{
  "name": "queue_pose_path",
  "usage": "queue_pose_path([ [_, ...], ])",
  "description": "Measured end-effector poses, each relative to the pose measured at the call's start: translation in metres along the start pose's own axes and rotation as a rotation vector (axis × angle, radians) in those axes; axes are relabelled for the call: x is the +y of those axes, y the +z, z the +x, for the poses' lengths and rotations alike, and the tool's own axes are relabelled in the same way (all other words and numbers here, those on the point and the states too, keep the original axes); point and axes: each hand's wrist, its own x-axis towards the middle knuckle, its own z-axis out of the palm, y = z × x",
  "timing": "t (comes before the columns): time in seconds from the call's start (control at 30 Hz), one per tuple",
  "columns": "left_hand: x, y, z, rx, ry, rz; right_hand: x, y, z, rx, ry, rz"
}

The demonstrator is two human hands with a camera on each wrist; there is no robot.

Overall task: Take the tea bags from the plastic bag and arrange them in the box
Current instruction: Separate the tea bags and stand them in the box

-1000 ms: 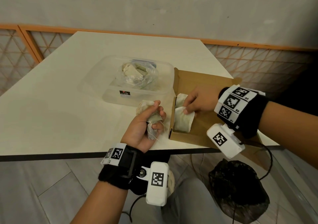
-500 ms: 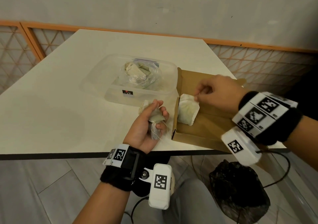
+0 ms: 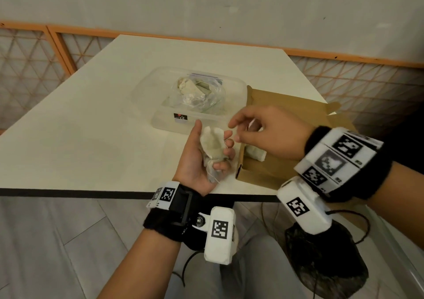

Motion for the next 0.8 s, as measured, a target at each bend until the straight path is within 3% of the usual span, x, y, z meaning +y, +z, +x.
queue_pose_path([
  [0.2,-0.002,0.005,0.0,-0.039,-0.029,0.179,-0.007,0.013,0.026,-0.063,0.037,-0.097],
  [0.33,-0.002,0.008,-0.002,-0.075,-0.034,0.209,-0.002,0.007,0.028,-0.081,0.1,0.101],
  [0.5,-0.004,0.009,-0.001,-0.049,-0.035,0.202,0.013,-0.004,0.026,0.046,0.146,0.189],
  [0.8,-0.001,0.005,0.001,0.086,-0.016,0.094,0.024,-0.038,0.015,0.14,0.153,0.191],
])
